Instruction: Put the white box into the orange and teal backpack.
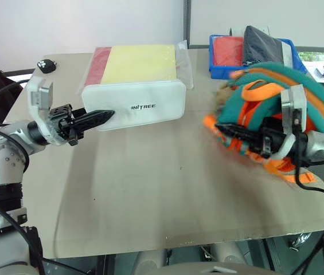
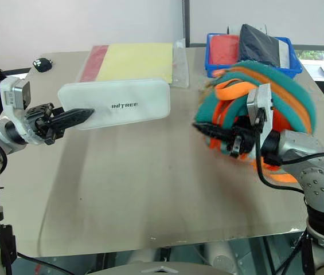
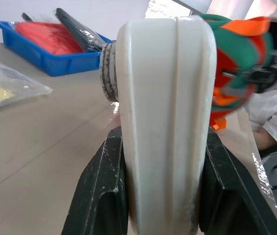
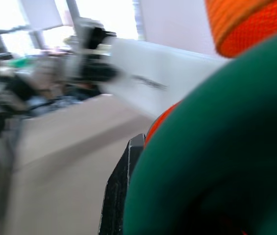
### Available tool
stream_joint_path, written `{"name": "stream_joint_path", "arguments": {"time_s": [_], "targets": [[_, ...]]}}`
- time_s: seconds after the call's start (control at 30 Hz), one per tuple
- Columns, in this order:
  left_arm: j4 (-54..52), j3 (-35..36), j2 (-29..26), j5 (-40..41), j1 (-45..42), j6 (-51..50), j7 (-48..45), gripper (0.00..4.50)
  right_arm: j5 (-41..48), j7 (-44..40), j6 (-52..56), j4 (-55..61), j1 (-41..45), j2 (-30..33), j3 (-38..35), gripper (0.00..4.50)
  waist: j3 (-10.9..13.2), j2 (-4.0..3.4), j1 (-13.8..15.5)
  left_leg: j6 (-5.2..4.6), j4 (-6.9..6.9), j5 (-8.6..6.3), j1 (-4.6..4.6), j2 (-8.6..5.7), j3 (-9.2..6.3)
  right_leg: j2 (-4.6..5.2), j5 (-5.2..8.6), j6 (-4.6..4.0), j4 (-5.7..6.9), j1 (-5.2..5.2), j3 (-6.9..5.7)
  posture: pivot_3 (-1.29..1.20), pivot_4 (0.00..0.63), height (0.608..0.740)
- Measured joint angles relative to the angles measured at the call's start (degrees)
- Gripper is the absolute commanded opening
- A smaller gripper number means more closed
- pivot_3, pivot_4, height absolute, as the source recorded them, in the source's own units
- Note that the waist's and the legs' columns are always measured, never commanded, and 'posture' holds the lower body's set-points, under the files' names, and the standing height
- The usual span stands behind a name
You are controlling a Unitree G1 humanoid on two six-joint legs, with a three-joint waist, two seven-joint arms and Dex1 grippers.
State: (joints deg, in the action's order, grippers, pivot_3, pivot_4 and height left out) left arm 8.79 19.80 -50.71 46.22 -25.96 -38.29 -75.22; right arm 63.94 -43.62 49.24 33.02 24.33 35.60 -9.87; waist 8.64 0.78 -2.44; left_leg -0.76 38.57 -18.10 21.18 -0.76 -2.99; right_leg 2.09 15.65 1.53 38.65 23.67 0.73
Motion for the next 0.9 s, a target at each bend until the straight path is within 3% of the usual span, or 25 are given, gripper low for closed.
{"name": "stream_joint_path", "arguments": {"time_s": [0.17, 0.4, 0.9], "targets": [[0.0, 0.8, 0.0, 0.0, 1.9, 0.0, -0.1, 1.06, 8.5, -4.7, 3.1, 0.1, -1.2, 5.2, -0.1, 0.1, 0.0, 0.05, 0.4, -0.01, 0.01, 0.0, 0.18, -0.01, -0.2, 0.08, 0.0, 0.0, -0.23, 0.0, -0.24, 0.0, 0.15, 0.74], [-0.8, 2.3, -1.2, 0.0, 6.3, -0.1, -2.6, 1.06, -2.1, -16.3, -2.2, -5.1, -18.6, 15.0, -4.3, 0.1, 0.0, 0.06, 1.8, -0.12, 0.57, -0.08, 0.71, -0.02, -0.5, 0.13, -0.02, 0.02, -0.39, 0.01, -0.68, 0.0, 0.15, 0.74], [-3.6, -0.3, 1.4, 2.2, 2.1, -1.9, -6.3, 1.06, -9.0, -10.3, -7.9, -2.2, -18.8, 7.3, 0.5, 0.1, 0.0, 0.06, 1.7, -0.11, 0.77, -0.07, 0.58, -0.05, -0.56, 0.11, -0.05, 0.05, 0.0, -0.03, -0.72, 0.0, 0.15, 0.74]]}}
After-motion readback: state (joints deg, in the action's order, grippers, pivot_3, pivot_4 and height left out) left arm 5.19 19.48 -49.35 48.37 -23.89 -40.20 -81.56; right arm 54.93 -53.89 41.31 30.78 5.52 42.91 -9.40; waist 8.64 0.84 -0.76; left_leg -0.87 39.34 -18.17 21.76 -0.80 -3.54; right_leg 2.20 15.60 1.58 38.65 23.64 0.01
